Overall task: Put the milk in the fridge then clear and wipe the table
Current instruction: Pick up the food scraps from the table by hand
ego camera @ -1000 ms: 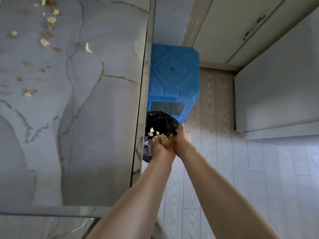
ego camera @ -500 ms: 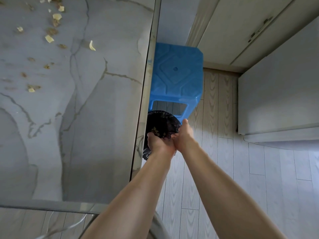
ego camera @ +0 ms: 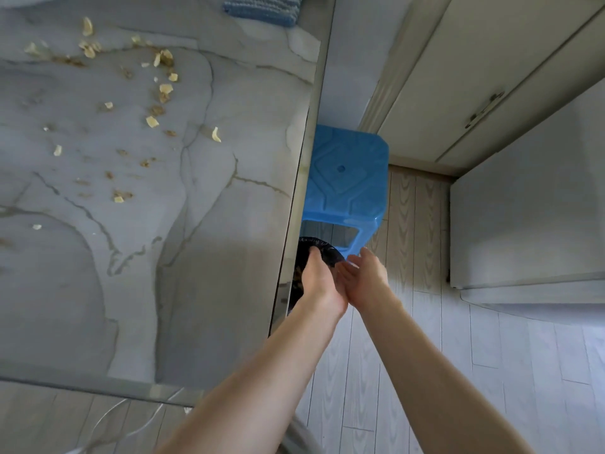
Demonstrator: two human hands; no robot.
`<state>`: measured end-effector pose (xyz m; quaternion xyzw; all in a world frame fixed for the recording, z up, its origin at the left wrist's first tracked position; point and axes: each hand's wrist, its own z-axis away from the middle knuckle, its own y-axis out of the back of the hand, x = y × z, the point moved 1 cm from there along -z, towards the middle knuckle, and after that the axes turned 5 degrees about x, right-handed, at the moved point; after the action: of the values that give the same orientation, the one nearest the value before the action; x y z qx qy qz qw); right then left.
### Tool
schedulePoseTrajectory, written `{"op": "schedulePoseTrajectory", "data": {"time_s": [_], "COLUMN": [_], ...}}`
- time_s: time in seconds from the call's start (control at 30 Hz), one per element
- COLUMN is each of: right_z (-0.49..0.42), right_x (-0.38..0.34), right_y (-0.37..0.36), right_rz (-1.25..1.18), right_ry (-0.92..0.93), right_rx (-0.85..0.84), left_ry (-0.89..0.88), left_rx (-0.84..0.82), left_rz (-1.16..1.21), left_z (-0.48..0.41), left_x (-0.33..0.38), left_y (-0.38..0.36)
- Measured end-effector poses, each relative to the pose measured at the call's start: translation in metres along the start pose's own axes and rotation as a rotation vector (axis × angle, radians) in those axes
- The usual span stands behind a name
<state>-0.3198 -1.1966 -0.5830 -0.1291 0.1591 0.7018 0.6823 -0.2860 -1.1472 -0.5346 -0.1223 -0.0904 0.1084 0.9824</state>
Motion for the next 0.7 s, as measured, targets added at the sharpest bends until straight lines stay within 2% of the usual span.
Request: {"op": "schedulePoseTrajectory", "data": {"time_s": [0.23, 0.43, 0.53, 0.6, 0.7], "right_z": [0.052, 0.089, 0.099, 0.101, 0.099], "right_x": [-0.016, -0.008, 0.0, 0.005, 0.005], "right_y": [-0.026, -0.095, -0.13, -0.157, -0.196], "right_rz": [-0.14, 0.005, 0.068, 0.167, 0.381], "right_ry": [0.105, 0.184, 0.219, 0.315, 0.555], "right_rx": [-0.172, -0.338, -0.366, -0.358, -0.279], "left_ry": [-0.073, -0.148, -0.184, -0.219, -0.26], "left_rx": [-0.112, -0.131, -0.104, -0.096, -0.08], "left_rz": [-0.193, -0.19, -0.191, -0.183, -0.157], "left_z": [0.023, 0.033, 0.03, 0.028, 0.02], "left_x": [0.056, 0.14, 0.183, 0.216, 0.263], "left_y": [0.0, 0.014, 0.025, 0.032, 0.042]}}
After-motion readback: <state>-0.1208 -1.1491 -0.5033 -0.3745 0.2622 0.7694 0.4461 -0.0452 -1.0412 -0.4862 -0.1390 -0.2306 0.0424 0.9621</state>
